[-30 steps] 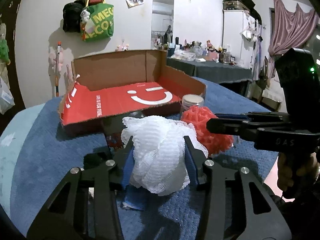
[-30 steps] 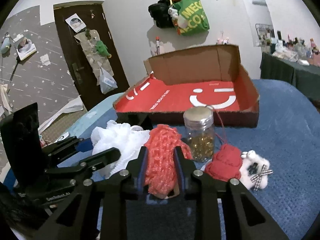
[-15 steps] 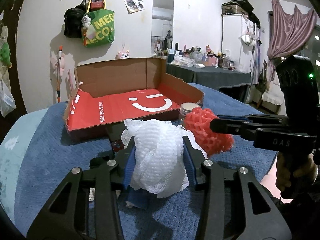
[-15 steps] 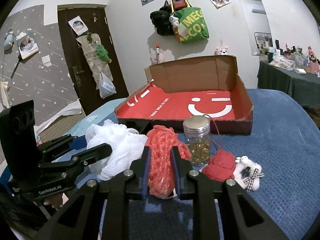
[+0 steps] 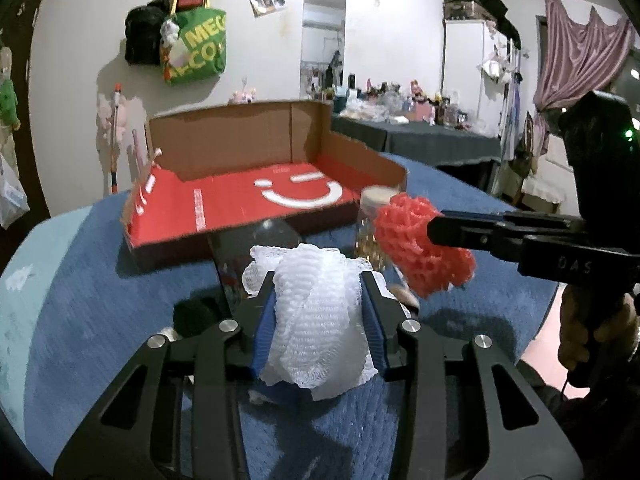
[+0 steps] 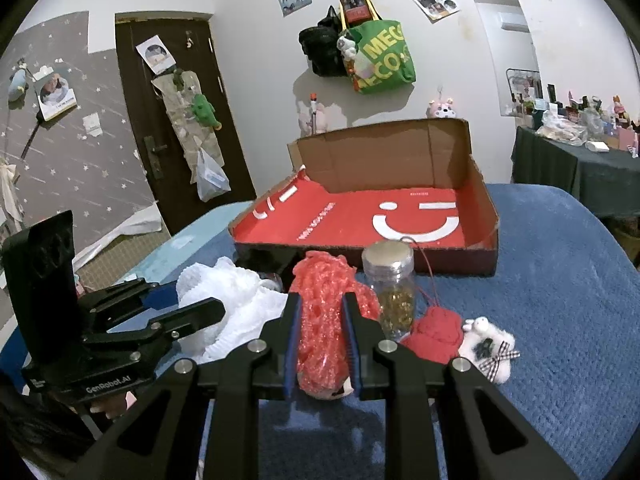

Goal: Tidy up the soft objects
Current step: 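Grasp the white mesh puff with left tool while right tool grasps red foam net, then carry the white puff and red foam net over the red box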

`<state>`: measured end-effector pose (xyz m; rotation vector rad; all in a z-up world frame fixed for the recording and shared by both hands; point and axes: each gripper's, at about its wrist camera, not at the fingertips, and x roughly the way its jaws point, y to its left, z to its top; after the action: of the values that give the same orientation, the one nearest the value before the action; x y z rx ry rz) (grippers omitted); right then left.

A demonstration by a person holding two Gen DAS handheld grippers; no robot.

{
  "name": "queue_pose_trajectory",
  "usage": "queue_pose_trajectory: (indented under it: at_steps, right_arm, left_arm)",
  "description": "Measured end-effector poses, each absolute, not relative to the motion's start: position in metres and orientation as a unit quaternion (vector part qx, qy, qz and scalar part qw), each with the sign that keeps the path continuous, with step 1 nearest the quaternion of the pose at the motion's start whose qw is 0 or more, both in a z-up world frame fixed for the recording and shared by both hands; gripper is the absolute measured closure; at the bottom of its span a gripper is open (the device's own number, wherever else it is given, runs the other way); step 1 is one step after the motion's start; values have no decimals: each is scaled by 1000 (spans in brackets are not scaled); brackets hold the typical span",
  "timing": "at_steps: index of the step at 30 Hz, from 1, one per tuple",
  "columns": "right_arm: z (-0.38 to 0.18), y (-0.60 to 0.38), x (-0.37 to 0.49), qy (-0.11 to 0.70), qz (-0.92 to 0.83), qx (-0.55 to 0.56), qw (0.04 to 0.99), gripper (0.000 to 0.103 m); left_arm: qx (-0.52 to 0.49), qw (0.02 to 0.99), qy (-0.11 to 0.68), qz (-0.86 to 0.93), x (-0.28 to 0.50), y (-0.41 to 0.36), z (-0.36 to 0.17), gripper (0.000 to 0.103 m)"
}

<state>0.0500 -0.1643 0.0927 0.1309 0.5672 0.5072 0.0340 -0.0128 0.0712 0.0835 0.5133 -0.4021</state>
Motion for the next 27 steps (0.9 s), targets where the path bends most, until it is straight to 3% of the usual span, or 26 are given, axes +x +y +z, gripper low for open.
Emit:
queue_pose_trajectory:
  at_steps: [5, 7, 14, 22, 23, 27]
  right_arm:
    - [78, -158, 52, 299, 234, 50, 924, 81]
    - [72, -155, 51, 306, 229, 39, 923, 79]
    - [62, -149, 47, 303, 211, 7, 929, 46]
    - [45, -144, 49, 302, 191, -13, 934, 47]
    - [43, -144, 50, 301, 190, -14, 934, 55]
    - [43, -142, 44, 285, 192, -26, 939, 60]
  left_arm:
    - [37, 950, 249, -184, 31, -11, 59, 36]
    - [30, 949, 253, -186, 32, -10, 56, 32]
    - [39, 950, 251, -181, 32, -13, 45, 20]
    - [61, 953, 243, -168, 32, -20, 36, 19]
    - [63, 954, 241, -169, 31, -21, 36, 24]
    - [59, 955, 235, -171, 30, -21, 40, 37]
